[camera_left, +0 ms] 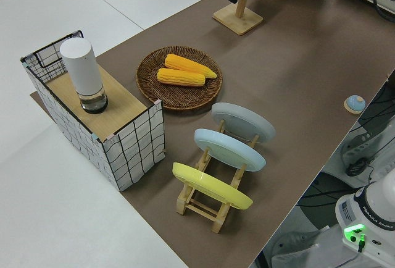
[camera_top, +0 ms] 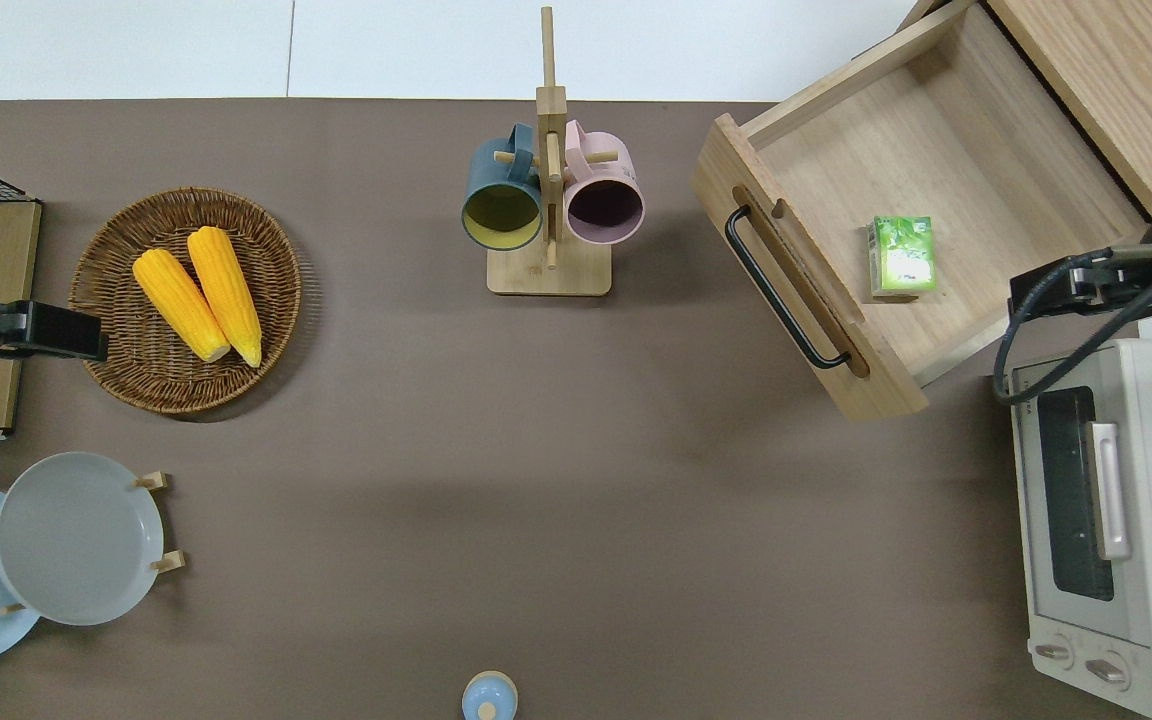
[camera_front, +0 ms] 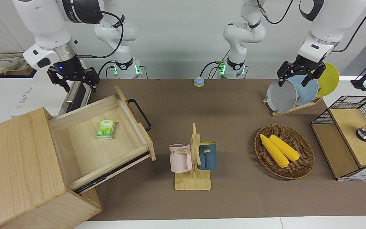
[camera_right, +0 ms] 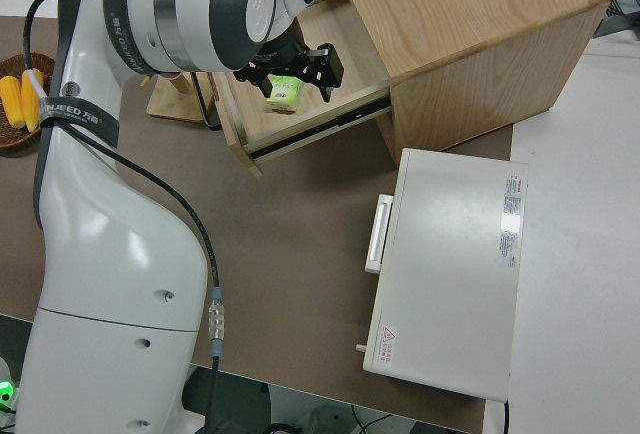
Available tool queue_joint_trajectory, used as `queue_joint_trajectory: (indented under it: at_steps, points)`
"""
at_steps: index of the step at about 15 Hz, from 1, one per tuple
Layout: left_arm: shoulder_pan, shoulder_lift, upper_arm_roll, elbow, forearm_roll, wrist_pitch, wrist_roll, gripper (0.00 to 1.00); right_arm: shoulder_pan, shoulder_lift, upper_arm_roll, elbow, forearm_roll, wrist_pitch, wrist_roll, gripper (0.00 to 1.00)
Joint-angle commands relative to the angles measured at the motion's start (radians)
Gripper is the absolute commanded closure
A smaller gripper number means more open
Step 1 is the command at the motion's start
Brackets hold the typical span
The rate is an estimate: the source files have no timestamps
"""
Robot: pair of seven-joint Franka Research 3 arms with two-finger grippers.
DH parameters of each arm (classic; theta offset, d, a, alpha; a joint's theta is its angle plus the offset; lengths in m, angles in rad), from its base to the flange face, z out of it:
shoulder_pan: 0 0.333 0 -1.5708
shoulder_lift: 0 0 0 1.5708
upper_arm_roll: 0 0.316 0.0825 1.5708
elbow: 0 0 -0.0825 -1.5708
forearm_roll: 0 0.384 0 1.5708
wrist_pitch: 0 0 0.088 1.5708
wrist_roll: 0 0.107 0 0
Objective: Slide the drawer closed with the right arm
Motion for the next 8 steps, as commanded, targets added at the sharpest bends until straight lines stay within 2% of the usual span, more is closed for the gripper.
queue_joint_trajectory:
  at_steps: [1, 2, 5, 8]
  points:
    - [-0.017, 0.013, 0.017, 0.02, 0.011, 0.0, 0.008, 0.0, 0.119, -0.03, -0.125, -0.011, 0.032, -0.002, 0.019, 0.013]
    - [-0.017, 0.013, 0.017, 0.02, 0.012, 0.0, 0.008, 0.0, 0.126, -0.038, -0.135, -0.011, 0.04, -0.005, 0.019, 0.015]
    - [-0.017, 0.013, 0.017, 0.02, 0.012, 0.0, 0.008, 0.0, 0.113, -0.046, -0.135, -0.011, 0.075, -0.055, 0.021, 0.015]
    - [-0.017, 0.013, 0.017, 0.02, 0.012, 0.0, 0.008, 0.0, 0.109, -0.046, -0.139, -0.011, 0.104, -0.065, 0.013, 0.017]
